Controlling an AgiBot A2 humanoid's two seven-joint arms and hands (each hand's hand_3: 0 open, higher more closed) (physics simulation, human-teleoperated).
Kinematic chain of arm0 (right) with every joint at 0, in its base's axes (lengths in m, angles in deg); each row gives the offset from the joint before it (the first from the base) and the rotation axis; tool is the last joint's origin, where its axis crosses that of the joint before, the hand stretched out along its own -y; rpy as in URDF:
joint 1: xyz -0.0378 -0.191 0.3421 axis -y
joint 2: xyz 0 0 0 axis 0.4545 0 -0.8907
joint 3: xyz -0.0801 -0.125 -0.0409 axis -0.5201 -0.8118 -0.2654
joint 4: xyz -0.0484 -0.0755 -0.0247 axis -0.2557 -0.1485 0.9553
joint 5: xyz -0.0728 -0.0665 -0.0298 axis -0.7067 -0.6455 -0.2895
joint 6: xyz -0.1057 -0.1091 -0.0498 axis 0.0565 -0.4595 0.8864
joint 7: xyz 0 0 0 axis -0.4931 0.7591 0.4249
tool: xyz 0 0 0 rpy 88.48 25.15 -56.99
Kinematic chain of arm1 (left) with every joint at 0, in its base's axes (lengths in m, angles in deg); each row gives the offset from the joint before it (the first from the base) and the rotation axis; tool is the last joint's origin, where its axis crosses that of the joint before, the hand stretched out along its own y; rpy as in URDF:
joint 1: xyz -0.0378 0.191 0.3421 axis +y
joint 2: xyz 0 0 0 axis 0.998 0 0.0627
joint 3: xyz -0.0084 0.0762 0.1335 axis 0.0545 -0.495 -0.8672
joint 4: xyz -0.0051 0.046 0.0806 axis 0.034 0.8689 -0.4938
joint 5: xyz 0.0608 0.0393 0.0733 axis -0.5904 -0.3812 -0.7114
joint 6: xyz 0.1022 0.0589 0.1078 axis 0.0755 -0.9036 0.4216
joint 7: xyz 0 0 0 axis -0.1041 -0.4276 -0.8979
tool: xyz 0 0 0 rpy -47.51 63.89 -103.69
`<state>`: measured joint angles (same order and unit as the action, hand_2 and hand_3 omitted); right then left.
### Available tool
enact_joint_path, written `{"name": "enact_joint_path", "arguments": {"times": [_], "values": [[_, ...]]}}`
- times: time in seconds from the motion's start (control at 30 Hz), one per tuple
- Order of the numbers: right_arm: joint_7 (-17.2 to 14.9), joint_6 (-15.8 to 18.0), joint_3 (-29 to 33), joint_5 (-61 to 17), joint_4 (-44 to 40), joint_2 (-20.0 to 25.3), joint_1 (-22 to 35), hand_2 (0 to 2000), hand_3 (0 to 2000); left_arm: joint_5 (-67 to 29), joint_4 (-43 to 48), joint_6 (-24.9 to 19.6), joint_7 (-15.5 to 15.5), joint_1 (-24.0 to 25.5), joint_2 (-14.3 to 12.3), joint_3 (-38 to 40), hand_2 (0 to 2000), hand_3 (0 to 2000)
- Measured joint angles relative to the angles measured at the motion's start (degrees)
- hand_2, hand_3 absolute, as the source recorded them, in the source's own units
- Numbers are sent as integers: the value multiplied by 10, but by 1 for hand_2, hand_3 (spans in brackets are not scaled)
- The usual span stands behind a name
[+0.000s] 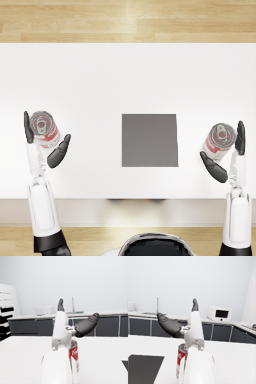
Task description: Pick up the red can on the left and place it in the middle, then pick up the red can on the right and place it on top of the can in the middle
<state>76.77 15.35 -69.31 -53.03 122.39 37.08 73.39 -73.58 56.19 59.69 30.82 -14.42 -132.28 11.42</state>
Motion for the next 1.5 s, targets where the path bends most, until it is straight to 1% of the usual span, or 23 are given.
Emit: {"name": "enact_joint_path", "arguments": {"times": [0.17,0.4,0.57,0.87,1.27,1.5], "values": [[0,0,19,-2,-32,6,-17,0,0,-2,-75,0,0,-8,-2,22,0,0],[0,0,22,-2,-115,12,-20,0,0,-2,-173,0,0,-17,-8,18,0,0],[0,0,13,-2,-173,17,-12,0,0,-2,-243,0,0,-32,-11,11,0,0],[0,0,9,-2,-265,25,10,0,0,-2,-338,0,0,-67,-17,-3,0,0],[0,0,-4,-2,-330,37,30,0,0,-2,-460,0,0,-119,-23,4,0,0],[0,0,-3,-2,-355,43,37,0,0,-2,-504,-5,0,-142,-27,11,0,0]]}}
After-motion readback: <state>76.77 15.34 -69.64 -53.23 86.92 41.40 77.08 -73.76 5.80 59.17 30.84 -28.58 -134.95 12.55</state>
